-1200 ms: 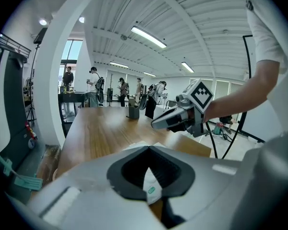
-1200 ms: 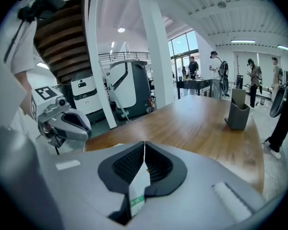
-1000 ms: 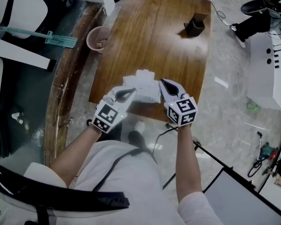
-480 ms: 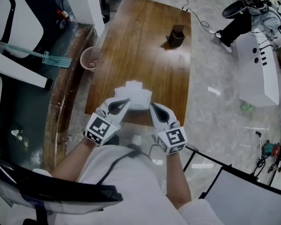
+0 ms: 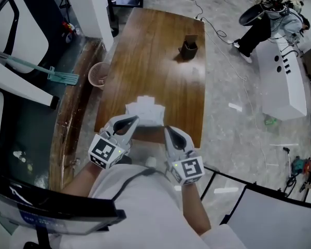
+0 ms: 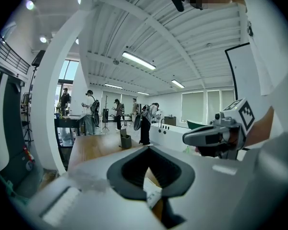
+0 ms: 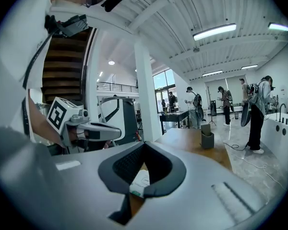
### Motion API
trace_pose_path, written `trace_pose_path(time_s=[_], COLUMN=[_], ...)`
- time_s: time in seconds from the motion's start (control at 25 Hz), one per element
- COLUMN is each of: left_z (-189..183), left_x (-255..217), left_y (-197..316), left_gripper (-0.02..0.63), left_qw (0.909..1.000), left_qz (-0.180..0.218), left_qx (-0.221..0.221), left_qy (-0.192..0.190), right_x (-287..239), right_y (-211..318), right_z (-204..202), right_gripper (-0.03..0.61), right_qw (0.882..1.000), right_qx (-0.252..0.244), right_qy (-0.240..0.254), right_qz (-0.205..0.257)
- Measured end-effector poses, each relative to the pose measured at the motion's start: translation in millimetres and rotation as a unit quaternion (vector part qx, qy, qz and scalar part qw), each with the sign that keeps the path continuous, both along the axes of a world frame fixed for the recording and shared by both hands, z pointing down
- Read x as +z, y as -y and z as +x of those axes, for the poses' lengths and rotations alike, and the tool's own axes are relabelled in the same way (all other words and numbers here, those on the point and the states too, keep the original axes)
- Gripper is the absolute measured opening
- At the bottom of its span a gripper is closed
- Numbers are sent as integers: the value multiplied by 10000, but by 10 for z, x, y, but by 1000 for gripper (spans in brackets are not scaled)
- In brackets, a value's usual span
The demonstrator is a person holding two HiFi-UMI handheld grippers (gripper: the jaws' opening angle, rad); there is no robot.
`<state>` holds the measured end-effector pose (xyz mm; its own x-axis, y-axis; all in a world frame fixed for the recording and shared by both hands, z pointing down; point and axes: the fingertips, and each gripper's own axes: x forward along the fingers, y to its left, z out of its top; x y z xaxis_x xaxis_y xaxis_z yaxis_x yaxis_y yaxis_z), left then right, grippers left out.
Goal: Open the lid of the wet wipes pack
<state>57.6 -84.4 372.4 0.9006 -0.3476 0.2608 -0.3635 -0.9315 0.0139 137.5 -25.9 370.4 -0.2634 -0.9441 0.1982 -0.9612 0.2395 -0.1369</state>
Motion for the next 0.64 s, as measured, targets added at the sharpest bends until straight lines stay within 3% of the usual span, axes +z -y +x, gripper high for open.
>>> trace_pose_path(time_s=[0.64], left_z=[-83], left_x=[-38], left_y=[-38], left_gripper=[3], left_qw=[9998], left_qz=[32], left_qx=[-146], left_qy=[-88], right_x=[-103], right_y=[-64], right_z=[-65], right_gripper=[8], right_qw=[9999], right_qx=[-10], right_qy=[-44], right_qz=[98])
